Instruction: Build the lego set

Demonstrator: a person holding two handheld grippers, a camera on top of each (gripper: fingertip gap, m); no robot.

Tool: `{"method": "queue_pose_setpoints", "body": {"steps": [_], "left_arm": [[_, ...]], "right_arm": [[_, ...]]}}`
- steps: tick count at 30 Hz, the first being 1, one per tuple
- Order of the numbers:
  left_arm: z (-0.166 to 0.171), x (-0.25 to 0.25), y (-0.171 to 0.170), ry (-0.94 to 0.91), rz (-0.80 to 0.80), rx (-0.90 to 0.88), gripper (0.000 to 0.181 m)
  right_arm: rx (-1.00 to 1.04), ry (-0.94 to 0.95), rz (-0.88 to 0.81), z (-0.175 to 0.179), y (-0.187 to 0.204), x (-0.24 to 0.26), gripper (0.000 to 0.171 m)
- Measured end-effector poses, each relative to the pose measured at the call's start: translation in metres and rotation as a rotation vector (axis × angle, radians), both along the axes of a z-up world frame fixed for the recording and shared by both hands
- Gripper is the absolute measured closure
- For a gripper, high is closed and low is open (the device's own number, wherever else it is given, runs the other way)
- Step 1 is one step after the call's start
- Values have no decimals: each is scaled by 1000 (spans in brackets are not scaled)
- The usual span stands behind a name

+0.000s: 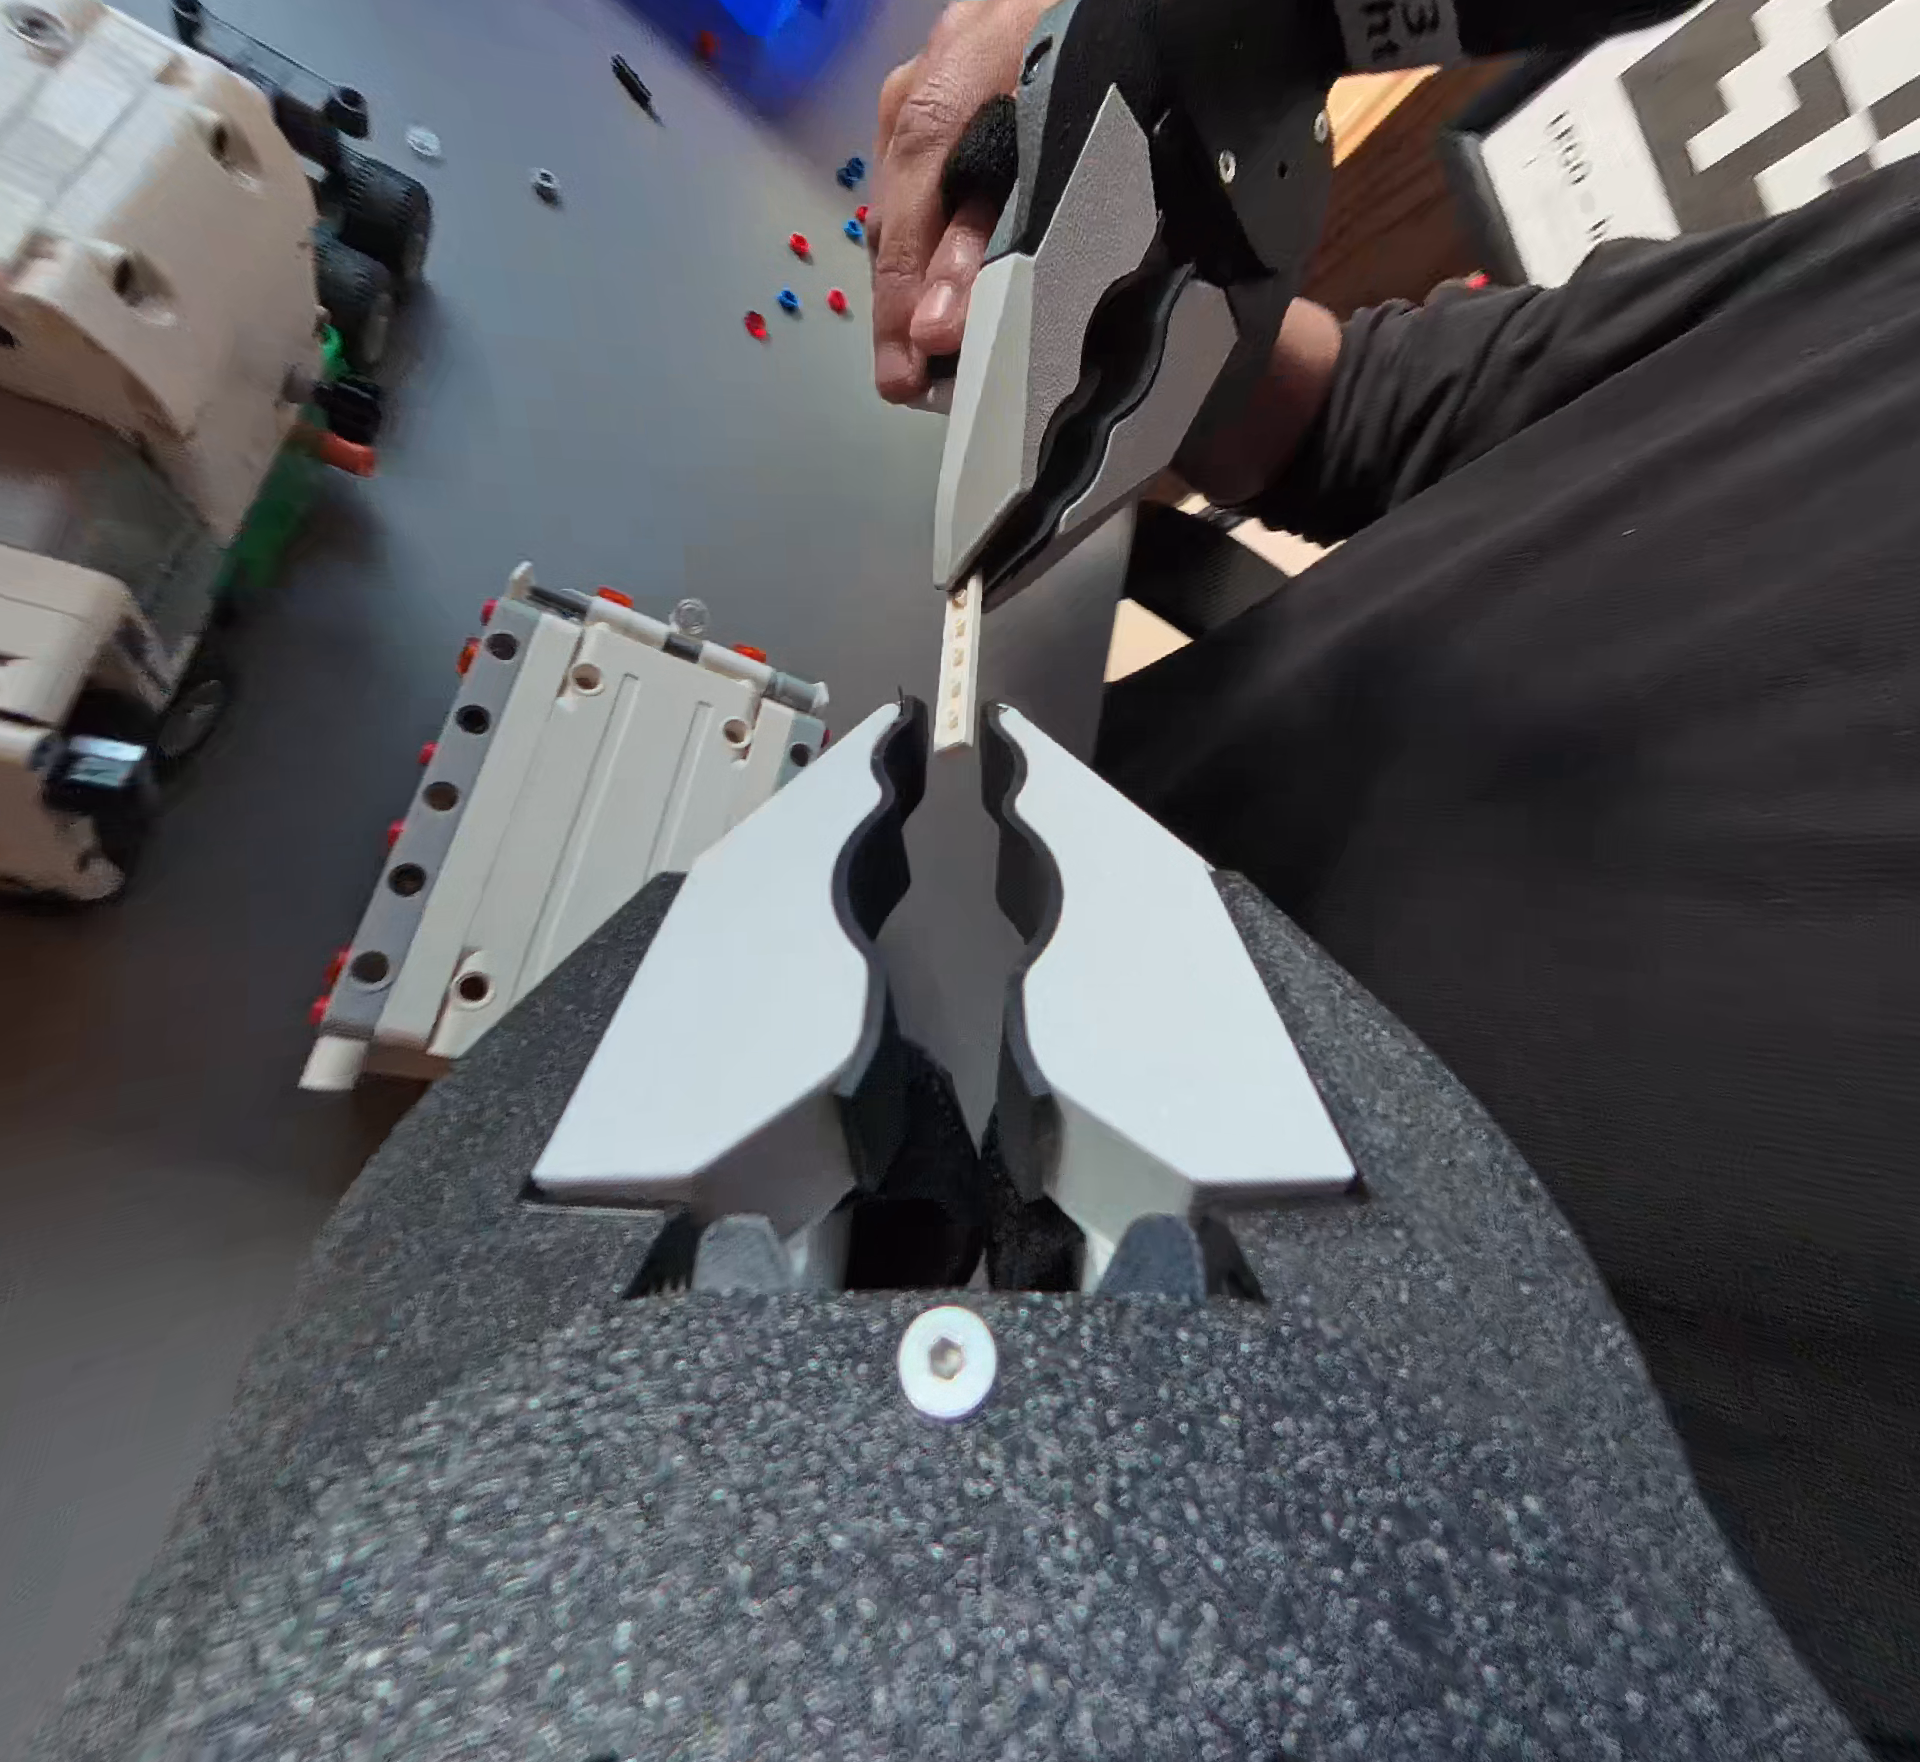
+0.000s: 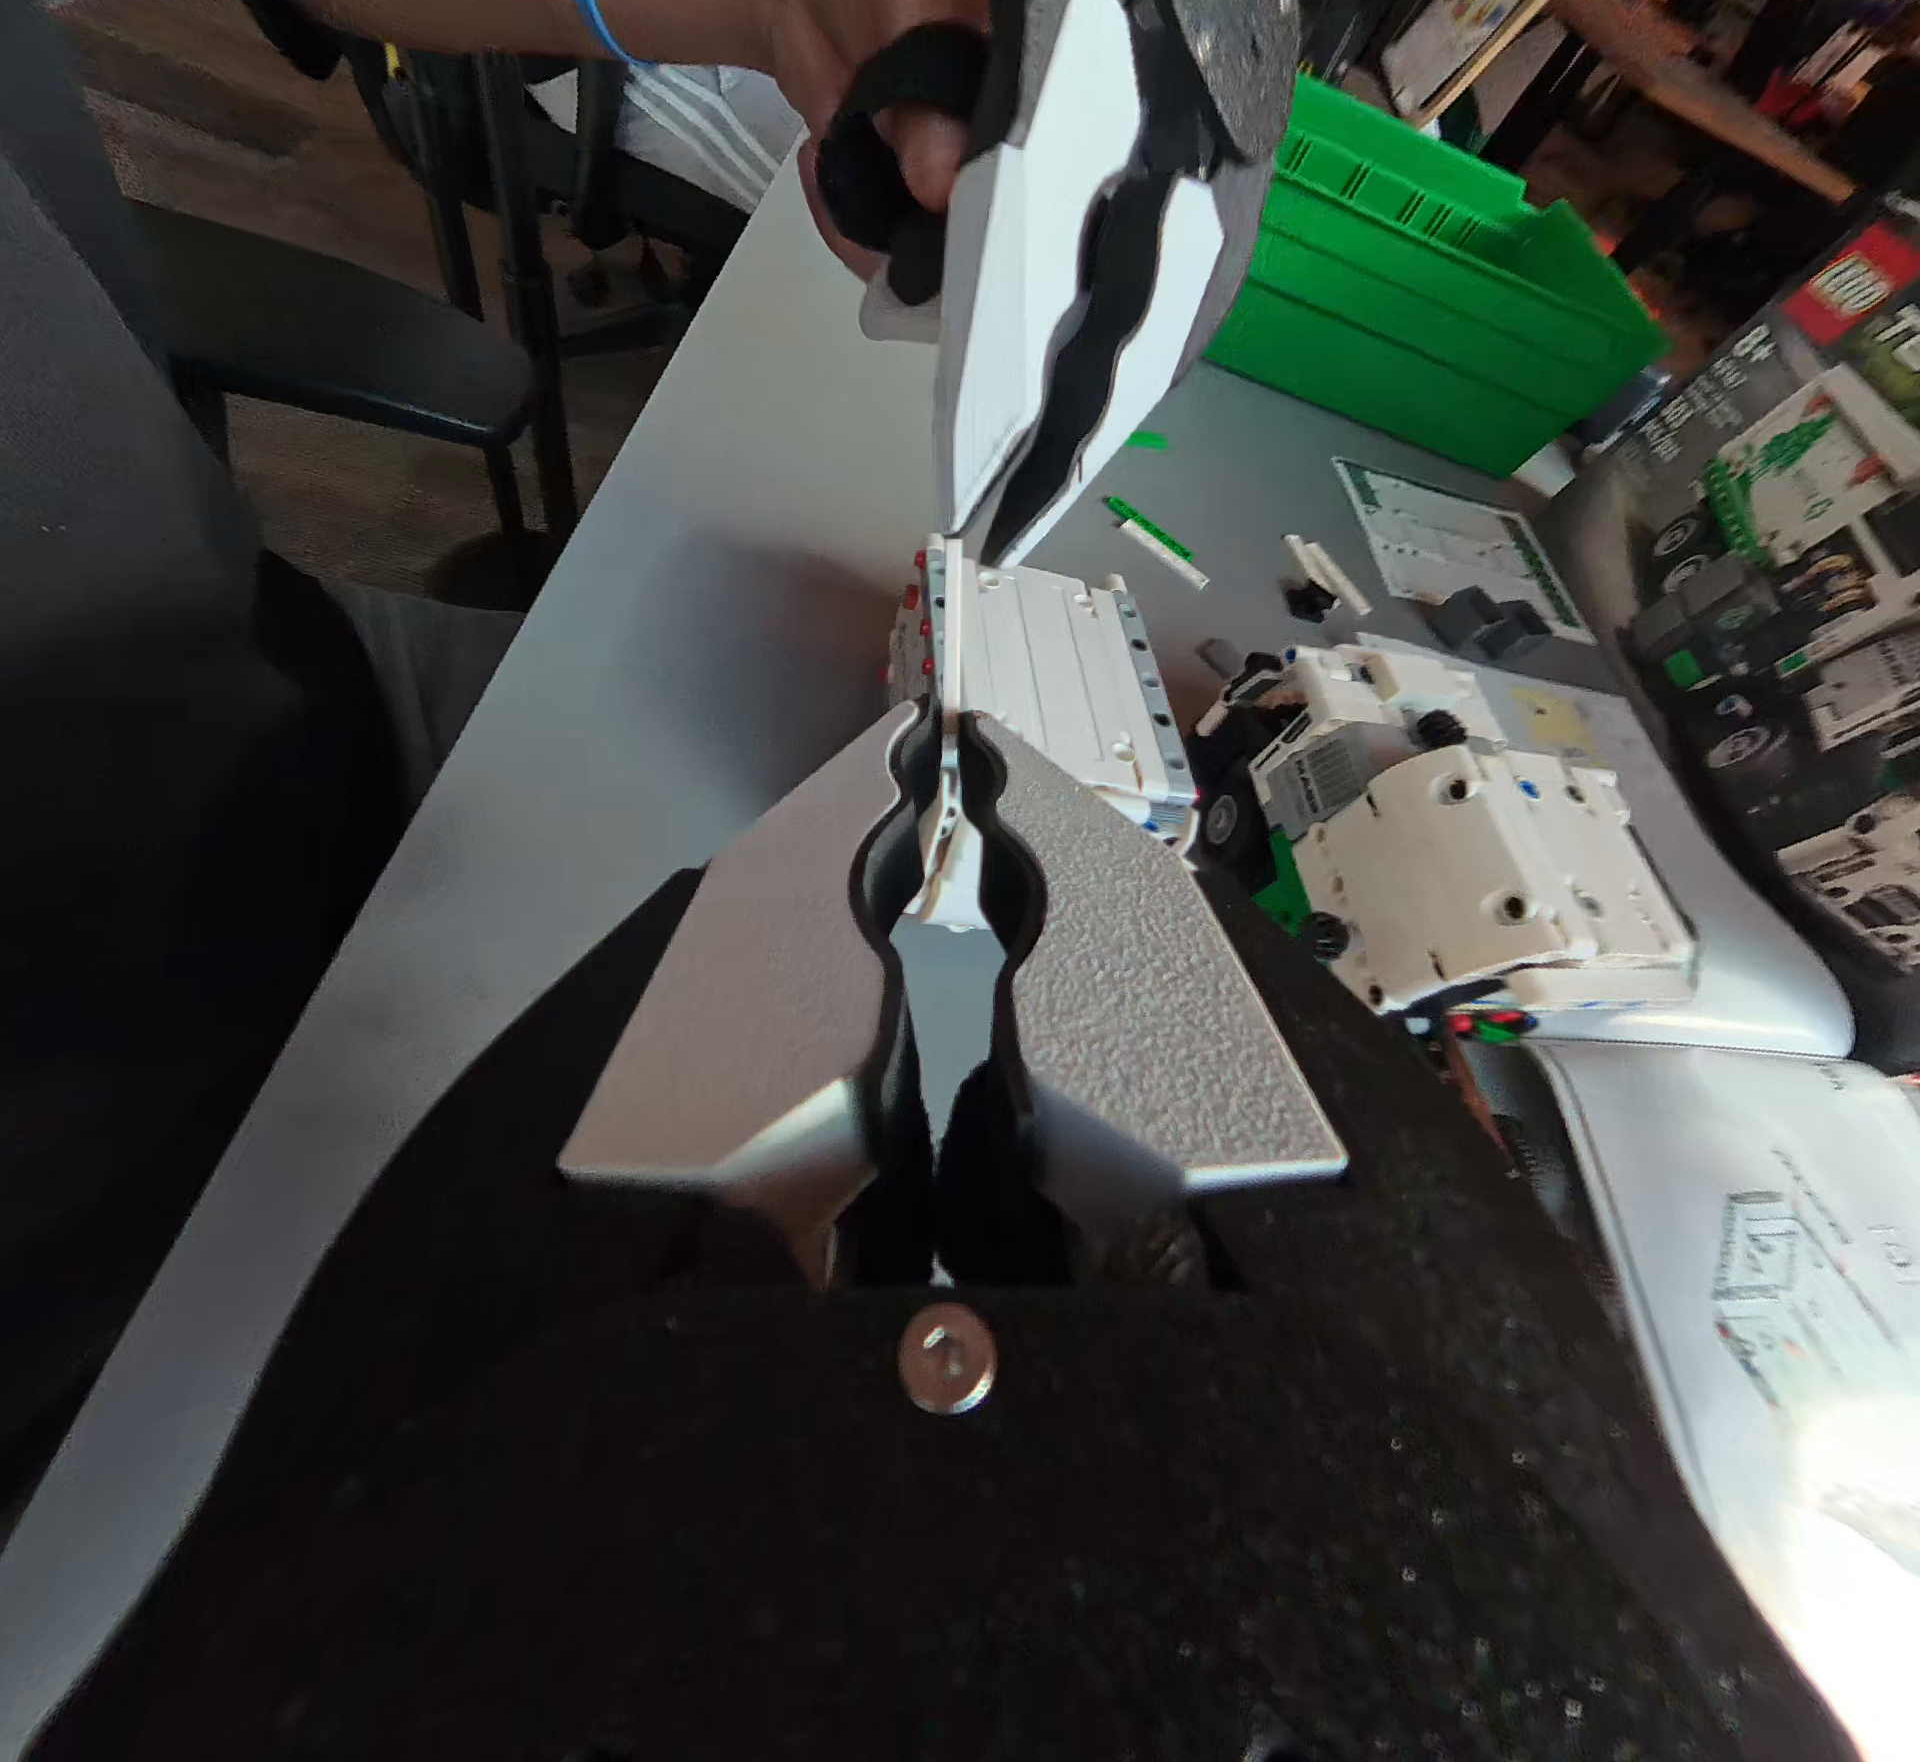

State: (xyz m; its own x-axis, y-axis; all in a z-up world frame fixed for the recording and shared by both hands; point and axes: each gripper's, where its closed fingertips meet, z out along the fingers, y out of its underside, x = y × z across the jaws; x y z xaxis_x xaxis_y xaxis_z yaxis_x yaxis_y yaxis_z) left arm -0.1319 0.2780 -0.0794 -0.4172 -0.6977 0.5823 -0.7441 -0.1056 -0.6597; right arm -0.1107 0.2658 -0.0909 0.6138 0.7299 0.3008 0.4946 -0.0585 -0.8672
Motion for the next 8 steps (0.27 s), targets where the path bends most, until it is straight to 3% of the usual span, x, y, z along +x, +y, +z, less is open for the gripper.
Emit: {"method": "queue_pose_setpoints", "body": {"steps": [4, 8], "left_arm": [[-13, -23, 11, -199, 65, 316, 167], [-36, -50, 14, -264, 122, 501, 167]], "right_arm": [[-166, 60, -3, -13, 7, -20, 169], [-239, 95, 11, -20, 9, -45, 169]]}}
